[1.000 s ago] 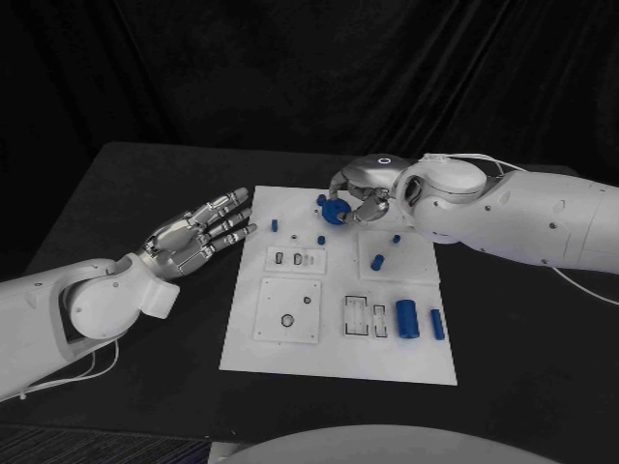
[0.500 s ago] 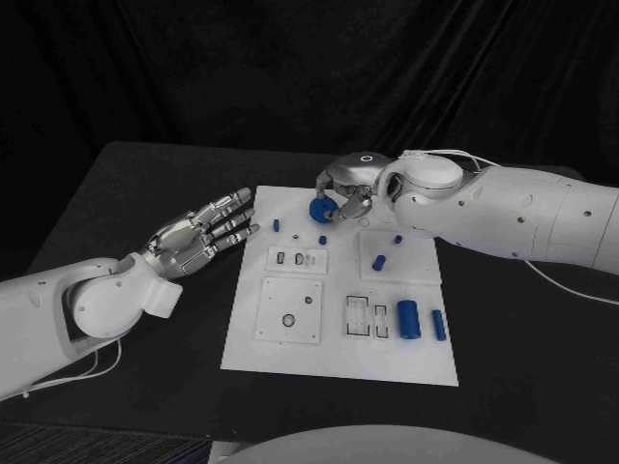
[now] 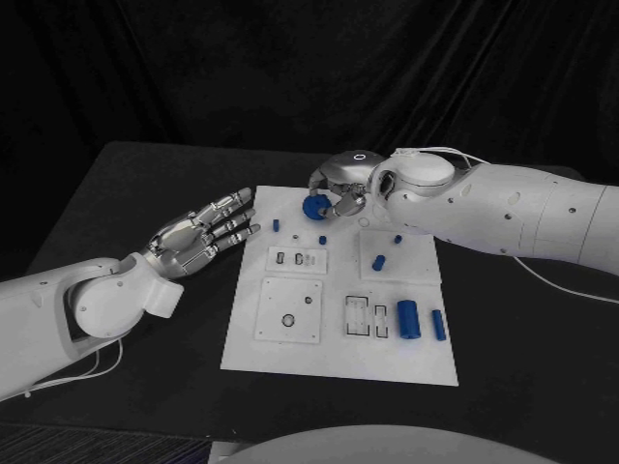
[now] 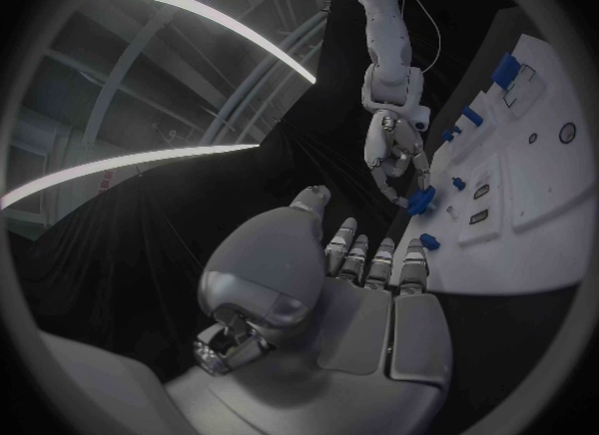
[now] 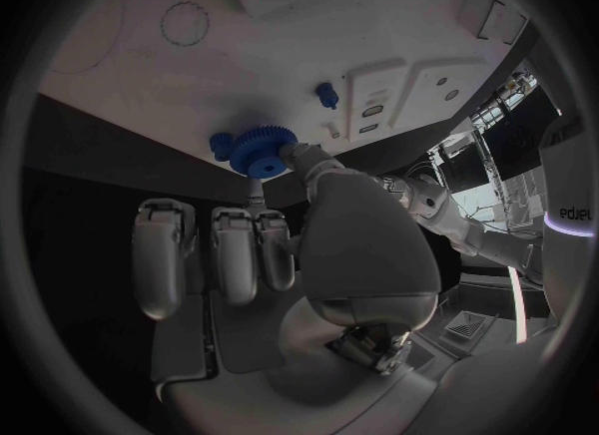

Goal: Assemble the parts on the task board

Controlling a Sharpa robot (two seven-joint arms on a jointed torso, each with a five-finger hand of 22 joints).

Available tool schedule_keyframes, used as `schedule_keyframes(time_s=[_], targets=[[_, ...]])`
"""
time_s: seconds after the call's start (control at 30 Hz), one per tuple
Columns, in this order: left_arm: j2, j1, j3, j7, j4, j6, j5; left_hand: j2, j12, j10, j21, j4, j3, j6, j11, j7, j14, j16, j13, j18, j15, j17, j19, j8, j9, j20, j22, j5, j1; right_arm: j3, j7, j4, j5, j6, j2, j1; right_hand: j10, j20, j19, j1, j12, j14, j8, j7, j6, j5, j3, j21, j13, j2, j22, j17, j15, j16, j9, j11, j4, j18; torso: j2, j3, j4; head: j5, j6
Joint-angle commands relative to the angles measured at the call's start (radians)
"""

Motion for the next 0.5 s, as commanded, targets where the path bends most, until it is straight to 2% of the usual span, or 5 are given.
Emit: schedule_keyframes(time_s=[0.03, 0.13, 0.27, 0.33, 0.5], targets=[[0.003, 0.0, 0.001, 0.01, 0.0, 0.005, 0.0, 0.0, 0.006, -0.001, -0.003, -0.007, 0.0, -0.001, 0.003, -0.005, -0.001, 0.006, 0.002, -0.018, 0.007, 0.001, 0.0, 0.004, 0.001, 0.009, -0.001, 0.006, -0.01, 0.001, 0.007, 0.001, -0.004, 0.006, 0.0, 0.0, 0.103, 0.005, 0.048, -0.012, 0.004, 0.107, -0.013, 0.0, -0.013, -0.006, 0.008, -0.005, 0.263, -0.007, 0.229, 0.263, 0.007, 0.003, -0.008, 0.005, 0.0, 0.002, 0.001, 0.001, 0.0017, -0.001, 0.002], [0.005, 0.0, 0.001, 0.009, -0.002, 0.007, 0.0, 0.0, 0.006, -0.001, -0.003, -0.007, 0.001, -0.001, 0.003, -0.005, -0.001, 0.005, 0.001, -0.018, 0.007, 0.001, 0.0, 0.004, 0.001, 0.009, -0.001, 0.006, -0.01, 0.001, 0.011, 0.004, -0.004, 0.009, -0.001, 0.0, 0.103, 0.004, 0.047, -0.026, 0.004, 0.107, -0.055, 0.0, -0.047, -0.039, 0.009, -0.007, 0.263, -0.009, 0.229, 0.263, 0.007, 0.003, -0.042, 0.005, 0.003, 0.003, -0.001, 0.0008, 0.0014, 0.0, 0.001], [0.007, 0.0, 0.001, 0.008, -0.004, 0.009, 0.0, 0.0, 0.006, -0.001, -0.003, -0.007, 0.001, -0.001, 0.003, -0.005, -0.001, 0.005, 0.001, -0.018, 0.007, 0.001, 0.0, 0.004, 0.001, 0.009, -0.001, 0.006, -0.01, 0.001, 0.017, 0.009, -0.004, 0.015, -0.005, 0.0, 0.103, 0.003, 0.053, -0.039, 0.004, 0.107, -0.092, -0.002, -0.07, -0.054, 0.006, 0.002, 0.263, -0.012, 0.232, 0.263, 0.005, 0.003, -0.074, 0.003, 0.002, 0.0, -0.001, 0.0005, -0.0011, 0.0, 0.001], [0.007, 0.0, 0.001, 0.007, -0.005, 0.01, 0.0, 0.0, 0.005, -0.002, -0.004, -0.008, 0.001, -0.003, 0.003, -0.005, -0.002, 0.005, 0.001, -0.018, 0.007, 0.001, -0.001, 0.004, 0.001, 0.009, -0.002, 0.006, -0.01, 0.001, 0.018, 0.009, -0.004, 0.018, -0.006, 0.0, 0.103, 0.002, 0.053, -0.046, 0.004, 0.107, -0.113, -0.002, -0.072, -0.109, -0.001, 0.001, 0.263, -0.01, 0.232, 0.263, 0.004, 0.003, -0.096, 0.002, -0.002, 0.0, -0.001, 0.0007, -0.001, 0.001, 0.001], [0.008, 0.0, 0.001, 0.006, -0.007, 0.011, 0.0, 0.0, 0.005, -0.002, -0.004, -0.008, 0.001, -0.003, 0.003, -0.005, -0.002, 0.005, 0.001, -0.018, 0.007, 0.001, -0.001, 0.004, 0.001, 0.009, -0.002, 0.006, -0.01, 0.001, 0.021, 0.01, -0.004, 0.022, -0.01, 0.0, 0.103, 0.003, 0.051, -0.058, 0.004, 0.107, -0.136, 0.0, -0.07, -0.168, -0.014, -0.002, 0.263, -0.005, 0.231, 0.263, 0.005, 0.003, -0.122, 0.004, -0.003, 0.001, -0.001, 0.0016, -0.0025, 0.002, 0.0]])
